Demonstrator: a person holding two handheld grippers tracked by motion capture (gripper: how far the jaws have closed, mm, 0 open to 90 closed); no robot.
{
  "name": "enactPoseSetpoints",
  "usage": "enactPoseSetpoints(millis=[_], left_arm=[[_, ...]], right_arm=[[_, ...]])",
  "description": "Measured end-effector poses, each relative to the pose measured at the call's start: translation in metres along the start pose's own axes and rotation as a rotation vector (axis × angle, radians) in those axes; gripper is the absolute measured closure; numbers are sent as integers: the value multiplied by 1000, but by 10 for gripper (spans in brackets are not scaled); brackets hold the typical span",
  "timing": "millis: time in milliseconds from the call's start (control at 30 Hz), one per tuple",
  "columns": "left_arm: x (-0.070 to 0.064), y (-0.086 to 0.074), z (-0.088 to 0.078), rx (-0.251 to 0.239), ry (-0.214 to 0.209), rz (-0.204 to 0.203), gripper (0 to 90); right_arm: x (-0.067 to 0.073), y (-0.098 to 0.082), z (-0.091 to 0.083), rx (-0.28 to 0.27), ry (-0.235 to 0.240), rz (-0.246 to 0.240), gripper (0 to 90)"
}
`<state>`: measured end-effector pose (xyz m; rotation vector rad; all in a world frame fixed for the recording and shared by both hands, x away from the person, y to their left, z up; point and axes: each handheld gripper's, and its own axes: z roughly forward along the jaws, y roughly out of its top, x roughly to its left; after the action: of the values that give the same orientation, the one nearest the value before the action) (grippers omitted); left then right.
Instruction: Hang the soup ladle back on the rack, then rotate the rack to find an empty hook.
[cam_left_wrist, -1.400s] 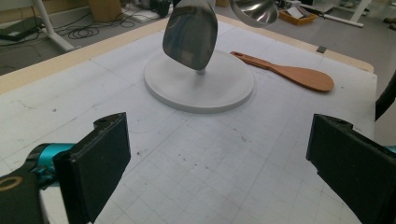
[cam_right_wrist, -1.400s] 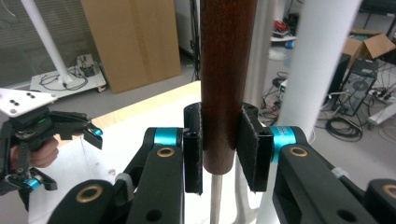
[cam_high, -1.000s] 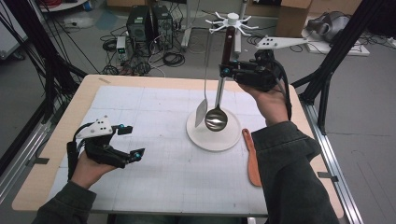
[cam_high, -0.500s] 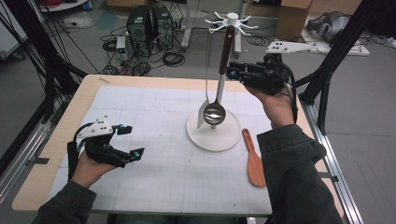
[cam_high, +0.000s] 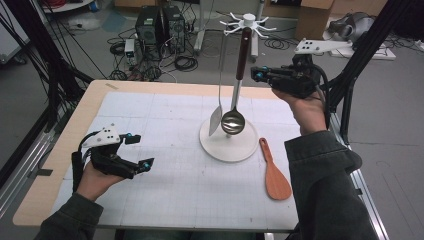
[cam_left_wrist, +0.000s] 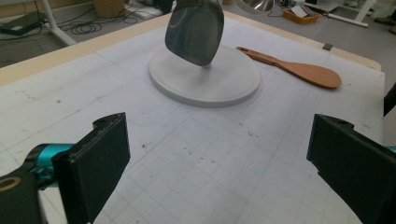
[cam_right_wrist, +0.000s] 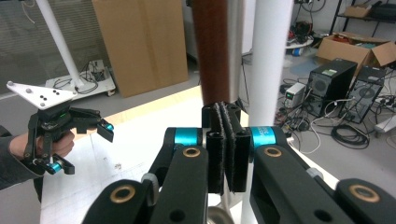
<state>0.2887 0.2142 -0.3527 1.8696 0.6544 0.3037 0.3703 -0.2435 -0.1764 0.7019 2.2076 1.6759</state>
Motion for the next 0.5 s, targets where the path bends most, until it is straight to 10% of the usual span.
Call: enactPoseSetpoints(millis=[500], left_arm=[[0, 0, -1, -2, -3, 0, 65]], right_arm=[[-16, 36, -18, -38, -37, -11, 898]])
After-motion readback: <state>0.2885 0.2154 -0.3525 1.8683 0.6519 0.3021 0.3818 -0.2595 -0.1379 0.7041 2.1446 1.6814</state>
